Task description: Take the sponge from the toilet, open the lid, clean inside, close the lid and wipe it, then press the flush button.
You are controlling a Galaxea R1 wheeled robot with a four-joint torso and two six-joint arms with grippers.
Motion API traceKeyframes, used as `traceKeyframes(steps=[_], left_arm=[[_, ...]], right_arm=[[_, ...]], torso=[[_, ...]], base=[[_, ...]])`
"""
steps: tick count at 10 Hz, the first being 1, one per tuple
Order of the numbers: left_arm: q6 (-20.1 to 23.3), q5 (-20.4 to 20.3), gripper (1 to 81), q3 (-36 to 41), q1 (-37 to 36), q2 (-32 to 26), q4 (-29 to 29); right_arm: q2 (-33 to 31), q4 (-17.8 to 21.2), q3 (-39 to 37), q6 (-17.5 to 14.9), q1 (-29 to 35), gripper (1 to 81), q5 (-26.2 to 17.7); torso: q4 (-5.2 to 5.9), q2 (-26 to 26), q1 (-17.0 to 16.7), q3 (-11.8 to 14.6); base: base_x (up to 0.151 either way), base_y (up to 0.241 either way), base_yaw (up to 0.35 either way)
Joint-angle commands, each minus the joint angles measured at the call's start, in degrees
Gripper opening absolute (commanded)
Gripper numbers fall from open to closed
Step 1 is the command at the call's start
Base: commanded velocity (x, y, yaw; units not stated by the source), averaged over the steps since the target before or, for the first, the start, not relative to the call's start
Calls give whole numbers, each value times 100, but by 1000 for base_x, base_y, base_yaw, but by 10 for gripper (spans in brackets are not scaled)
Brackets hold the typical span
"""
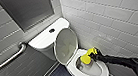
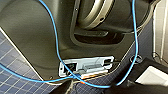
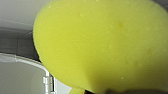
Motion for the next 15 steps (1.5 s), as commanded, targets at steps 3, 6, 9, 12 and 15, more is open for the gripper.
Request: traceKeyframes(steps=[3,6,9,12,15], left_arm=[[57,463,811,87,312,1,68],[65,463,811,78,303,18,77],[74,454,811,78,312,71,86],[74,454,811,78,303,106,138],[74,454,811,78,294,159,209]], right_arm=[[-1811,11,1917,243,36,10,182],[-2349,55,2516,243,-464,10,368],[-2884,2,3183,234,-877,10,420],[-3289,-121,3887,225,-1212,10,420],[-3773,-296,4757,225,-1449,10,420]], torso=[[0,0,0,0],[0,0,0,0],[0,0,0,0],[0,0,0,0],[0,0,0,0]], base=[[0,0,0],[0,0,0],[0,0,0],[0,0,0],[0,0,0]])
